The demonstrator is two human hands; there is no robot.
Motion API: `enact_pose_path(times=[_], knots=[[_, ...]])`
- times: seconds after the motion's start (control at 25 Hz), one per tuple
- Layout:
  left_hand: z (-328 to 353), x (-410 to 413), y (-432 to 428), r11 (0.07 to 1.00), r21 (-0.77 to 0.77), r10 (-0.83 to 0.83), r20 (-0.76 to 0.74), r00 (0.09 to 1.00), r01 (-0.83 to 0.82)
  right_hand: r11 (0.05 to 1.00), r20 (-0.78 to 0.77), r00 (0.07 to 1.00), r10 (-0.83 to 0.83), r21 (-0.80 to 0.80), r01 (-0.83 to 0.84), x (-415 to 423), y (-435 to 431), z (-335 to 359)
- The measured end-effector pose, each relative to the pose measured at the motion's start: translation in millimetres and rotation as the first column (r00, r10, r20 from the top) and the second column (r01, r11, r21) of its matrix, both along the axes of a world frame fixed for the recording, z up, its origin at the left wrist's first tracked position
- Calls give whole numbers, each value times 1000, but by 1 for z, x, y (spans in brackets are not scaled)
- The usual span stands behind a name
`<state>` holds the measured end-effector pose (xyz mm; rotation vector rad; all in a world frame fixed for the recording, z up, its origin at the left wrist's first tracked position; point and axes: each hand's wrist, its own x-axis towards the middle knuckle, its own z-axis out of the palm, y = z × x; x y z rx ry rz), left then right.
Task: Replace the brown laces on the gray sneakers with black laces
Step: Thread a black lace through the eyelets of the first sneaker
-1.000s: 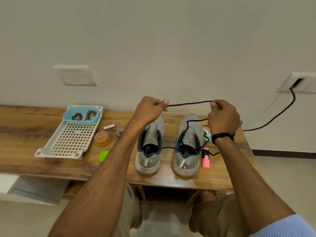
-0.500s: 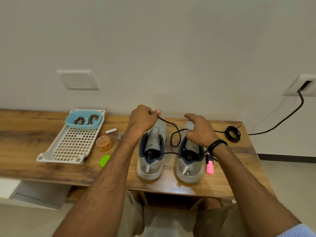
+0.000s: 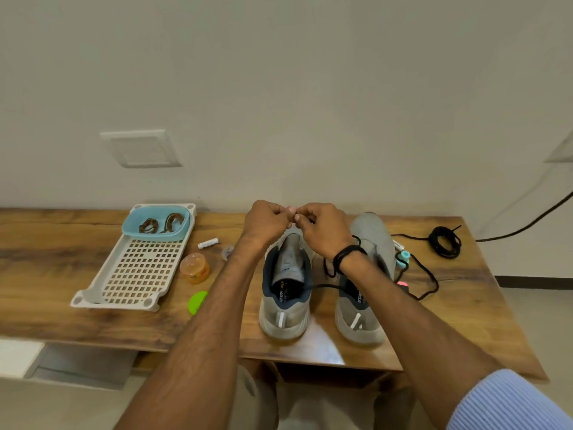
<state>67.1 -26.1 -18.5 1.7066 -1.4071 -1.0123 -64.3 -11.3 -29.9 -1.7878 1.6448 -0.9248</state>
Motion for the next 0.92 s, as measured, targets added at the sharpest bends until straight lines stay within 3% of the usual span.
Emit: enact_pose_path(times=[0.16, 0.36, 0.48, 0.52, 0.64, 0.72, 0.92], knots=[[-21, 12, -10, 988, -61, 145, 29, 989, -143, 999, -152, 988, -20, 24, 24, 5, -12, -8], [-26, 13, -11, 999, -16, 31, -116, 993, -33, 997, 63, 996, 70, 28, -72, 10, -11, -13], [-25, 12, -10, 998, -9, 65, -182, 981, -68, 999, 38, 999, 39, 21, -40, 0, -24, -15], [-26, 13, -10, 995, -34, 85, -125, 989, -90, 999, -9, 1000, 26, 43, -25, -6, -29, -15], [-27, 14, -7, 995, -42, 94, 238, 967, -86, 989, -130, 991, -39, 138, 57, -28, -40, -22], [-27, 7, -1, 999, 40, 1, 319, 948, -14, 977, -174, 984, -39, 198, 74, -39, -40, -27], [-31, -8, 3, 991, 76, -130, 485, 865, 106, 966, -163, 978, 130, 242, -89, -45, -30, -33]])
